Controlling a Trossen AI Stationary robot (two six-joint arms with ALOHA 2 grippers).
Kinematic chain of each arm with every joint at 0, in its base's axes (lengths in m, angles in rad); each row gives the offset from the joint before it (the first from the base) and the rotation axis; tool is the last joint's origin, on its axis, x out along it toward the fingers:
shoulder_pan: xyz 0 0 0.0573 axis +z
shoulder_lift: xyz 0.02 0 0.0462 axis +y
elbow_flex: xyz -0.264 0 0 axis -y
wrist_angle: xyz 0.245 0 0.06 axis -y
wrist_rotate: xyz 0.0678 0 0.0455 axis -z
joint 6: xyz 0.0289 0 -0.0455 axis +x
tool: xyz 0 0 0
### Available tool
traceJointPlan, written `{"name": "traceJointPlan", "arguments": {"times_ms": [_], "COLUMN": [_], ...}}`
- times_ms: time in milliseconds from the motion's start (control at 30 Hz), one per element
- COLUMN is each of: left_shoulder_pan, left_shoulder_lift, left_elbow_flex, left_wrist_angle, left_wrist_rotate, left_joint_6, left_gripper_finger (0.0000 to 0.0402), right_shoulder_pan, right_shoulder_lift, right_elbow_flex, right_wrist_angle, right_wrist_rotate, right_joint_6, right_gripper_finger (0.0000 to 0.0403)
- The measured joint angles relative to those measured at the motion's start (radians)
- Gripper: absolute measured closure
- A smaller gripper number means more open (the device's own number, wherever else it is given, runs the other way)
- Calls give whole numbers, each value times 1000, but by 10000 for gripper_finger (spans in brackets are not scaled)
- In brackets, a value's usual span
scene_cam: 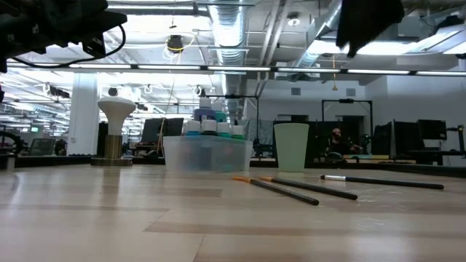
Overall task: Pick & Place Paint Supplies
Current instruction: Put the right black paint brush into the green cup
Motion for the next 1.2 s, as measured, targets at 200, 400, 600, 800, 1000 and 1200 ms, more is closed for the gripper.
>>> {"name": "traceJointPlan", "arguments": {"times_ms": [200, 400, 600, 800, 1000, 1200], "left_shoulder_pan": [0, 0, 0, 0, 0, 0], "left_shoulder_lift": [0, 0, 0, 0, 0, 0], "left_elbow_flex": [0, 0, 0, 0, 0, 0], "left_wrist_angle": [0, 0, 0, 0, 2, 8], "left_wrist_rotate": [0, 0, 0, 0, 0, 0], "left_joint_6": [0, 0, 0, 0, 0, 0], "left_gripper_finger": [401, 401, 401, 401, 401, 401], "right_shoulder_pan": [17, 14, 2, -36, -94, -159], "right_shoulder_lift": [-273, -504, -639, -670, -608, -533], "right_elbow_flex": [-194, -404, -581, -675, -684, -668], "right_wrist_angle": [410, 660, 817, 849, 727, 649], "right_wrist_rotate": [-43, -58, -60, -89, -85, -155], "right_joint_6": [-261, -366, -354, -316, -277, -274], "right_gripper_finger": [188, 206, 219, 211, 176, 147]}}
